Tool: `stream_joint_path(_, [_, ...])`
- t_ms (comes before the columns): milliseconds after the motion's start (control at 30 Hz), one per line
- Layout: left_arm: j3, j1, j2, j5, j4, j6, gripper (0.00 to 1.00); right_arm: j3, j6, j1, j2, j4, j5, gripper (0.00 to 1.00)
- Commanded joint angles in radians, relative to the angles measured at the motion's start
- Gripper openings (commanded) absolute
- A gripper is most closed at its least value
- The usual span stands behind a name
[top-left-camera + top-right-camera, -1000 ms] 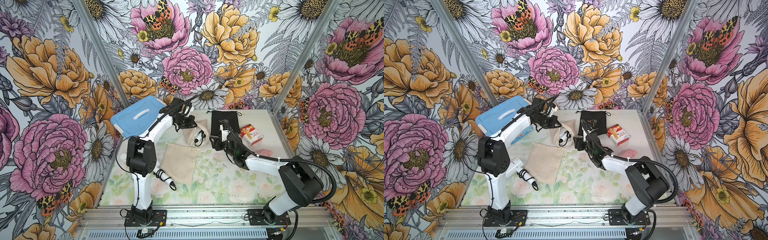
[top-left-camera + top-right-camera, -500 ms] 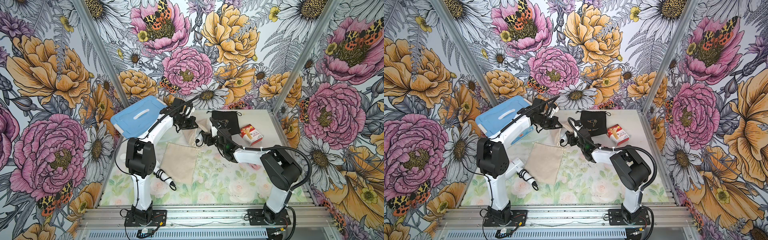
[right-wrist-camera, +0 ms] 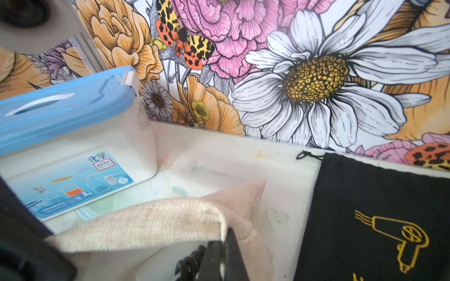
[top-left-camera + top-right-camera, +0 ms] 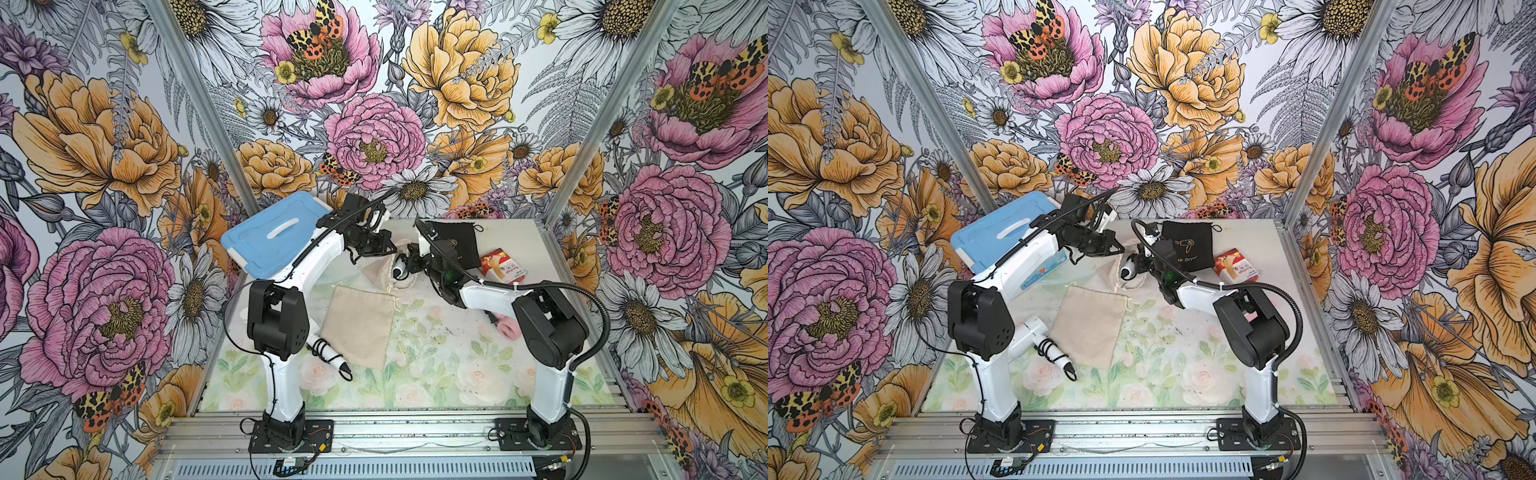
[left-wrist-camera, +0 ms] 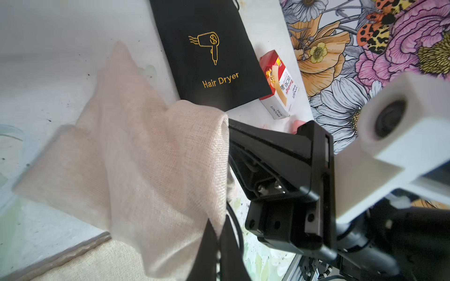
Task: Pack away hair dryers
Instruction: Place the drawstring bag at the center of the board.
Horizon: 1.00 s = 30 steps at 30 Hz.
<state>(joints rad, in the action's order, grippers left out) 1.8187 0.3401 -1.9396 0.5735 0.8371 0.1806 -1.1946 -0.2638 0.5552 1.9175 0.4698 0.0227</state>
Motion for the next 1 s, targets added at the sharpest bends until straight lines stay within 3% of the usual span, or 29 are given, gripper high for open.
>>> stream_joint_path(0, [0.033,-0.036,0.071,0.033,-0.036,-0.004,0.0,-0.051,-0.01,-0.009,-0.066,-0.066,-0.076,0.0])
stream_joint_path(167, [0.064,-0.063,0.05,-0.012,-0.037,-0.004,0.0,-0.209,-0.127,-0.025,-0.112,-0.33,-0.171,0.0])
stream_joint_path(233, [0.082,-0.077,0.036,-0.016,-0.037,0.005,0.16,-0.27,-0.179,-0.033,-0.128,-0.411,-0.211,0.0])
stream_joint_path(367, [0.088,-0.091,0.043,-0.041,-0.037,0.008,0.36,-0.352,-0.226,-0.04,-0.153,-0.492,-0.274,0.0])
stream_joint_path(533, [0.047,-0.105,0.08,-0.069,-0.036,0.008,0.42,-0.394,-0.323,-0.077,-0.152,-0.497,-0.365,0.0])
stream_joint_path(700, [-0.035,-0.101,0.16,-0.075,-0.054,0.006,0.43,-0.415,-0.344,-0.086,-0.152,-0.537,-0.32,0.0])
stream_joint_path(967, [-0.289,-0.077,0.313,-0.009,-0.239,0.029,0.44,-0.427,-0.347,-0.101,-0.149,-0.573,-0.291,0.0])
